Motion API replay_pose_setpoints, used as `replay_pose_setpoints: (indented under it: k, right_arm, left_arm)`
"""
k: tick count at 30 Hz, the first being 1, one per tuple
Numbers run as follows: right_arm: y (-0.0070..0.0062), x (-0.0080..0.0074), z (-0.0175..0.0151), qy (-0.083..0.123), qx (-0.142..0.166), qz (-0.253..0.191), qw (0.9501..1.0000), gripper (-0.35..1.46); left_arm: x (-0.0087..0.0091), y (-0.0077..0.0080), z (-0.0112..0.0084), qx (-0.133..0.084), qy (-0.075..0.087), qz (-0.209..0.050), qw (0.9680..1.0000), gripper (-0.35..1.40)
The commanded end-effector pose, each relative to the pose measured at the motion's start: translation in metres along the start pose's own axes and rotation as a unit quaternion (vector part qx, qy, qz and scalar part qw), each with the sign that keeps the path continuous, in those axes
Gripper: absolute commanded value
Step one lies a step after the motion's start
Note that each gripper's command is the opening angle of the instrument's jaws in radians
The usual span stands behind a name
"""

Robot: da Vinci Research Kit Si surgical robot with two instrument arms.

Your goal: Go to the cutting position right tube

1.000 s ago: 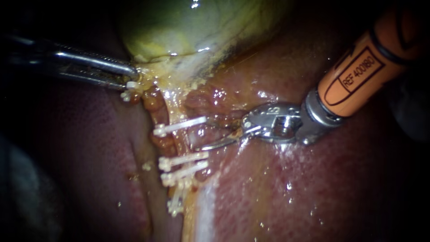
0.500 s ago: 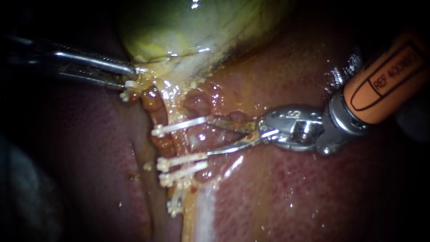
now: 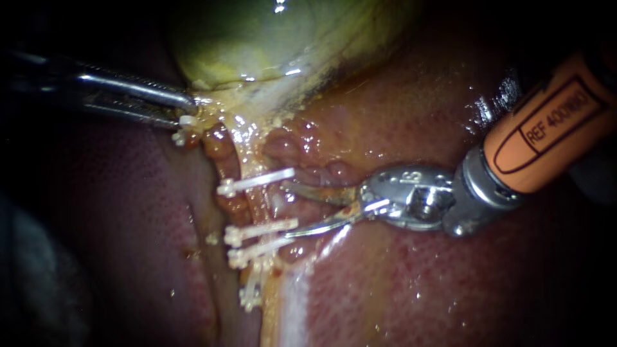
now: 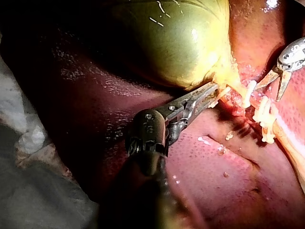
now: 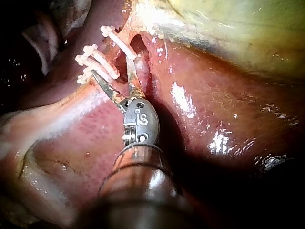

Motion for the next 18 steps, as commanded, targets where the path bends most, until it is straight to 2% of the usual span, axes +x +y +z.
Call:
replay_pose_setpoints:
  k: [1,8,13,18]
  right_arm:
    - [0.0001,0.0,0.0002,0.0,0.0,0.0,1.0,1.42]
    - [0.0003,0.0,0.0015,-0.002,0.008,0.001,1.0,1.4]
    - [0.0004,0.0004,0.0023,0.01,0.014,-0.001,0.9999,1.4]
    - [0.0003,0.0006,0.0027,0.013,0.031,-0.005,0.9994,1.34]
  left_arm:
    - [0.0,0.0,0.0,0.0,0.0,0.0,1.0,-0.35]
    - [0.0,0.0,0.0001,0.0,0.0,0.0,1.0,-0.35]
    - [0.0,0.0,0.0001,0.0,0.0,0.0,1.0,-0.35]
    - [0.0,0.0,0.0001,0.001,0.0,0.0,1.0,-0.35]
